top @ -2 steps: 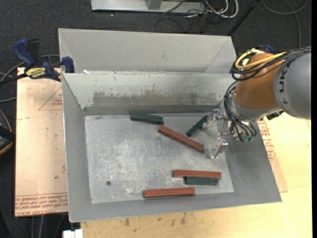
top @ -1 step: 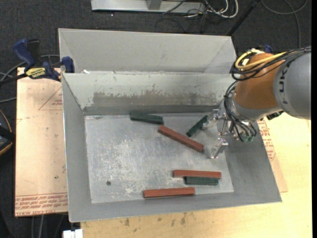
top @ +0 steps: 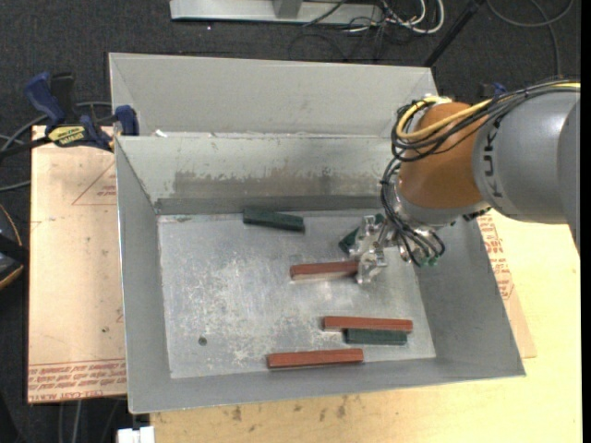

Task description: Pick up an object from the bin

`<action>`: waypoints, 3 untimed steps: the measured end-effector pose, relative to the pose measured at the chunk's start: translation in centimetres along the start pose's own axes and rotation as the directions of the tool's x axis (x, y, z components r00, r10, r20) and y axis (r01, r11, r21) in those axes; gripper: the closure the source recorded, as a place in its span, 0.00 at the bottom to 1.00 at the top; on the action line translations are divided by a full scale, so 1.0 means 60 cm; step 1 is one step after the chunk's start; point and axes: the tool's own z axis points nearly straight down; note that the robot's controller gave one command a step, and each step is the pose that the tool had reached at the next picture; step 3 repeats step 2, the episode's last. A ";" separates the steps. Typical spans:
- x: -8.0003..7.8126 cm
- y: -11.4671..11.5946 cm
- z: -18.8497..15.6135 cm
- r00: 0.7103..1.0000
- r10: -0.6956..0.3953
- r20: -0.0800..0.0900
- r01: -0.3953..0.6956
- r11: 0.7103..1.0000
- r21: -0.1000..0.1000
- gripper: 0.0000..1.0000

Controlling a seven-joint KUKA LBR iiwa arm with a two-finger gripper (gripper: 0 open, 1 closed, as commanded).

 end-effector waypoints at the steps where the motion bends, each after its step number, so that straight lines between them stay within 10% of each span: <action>1: 0.000 0.000 0.000 1.000 0.000 0.000 0.000 1.000 0.000 1.00; 2: -0.017 0.002 -0.264 1.000 -0.003 -0.010 0.003 1.000 -0.004 1.00; 3: -0.017 0.002 -0.264 1.000 -0.003 -0.010 0.003 1.000 -0.004 1.00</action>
Offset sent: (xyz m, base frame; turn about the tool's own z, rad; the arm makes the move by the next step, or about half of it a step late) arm 0.0050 0.0024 0.1560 -0.0021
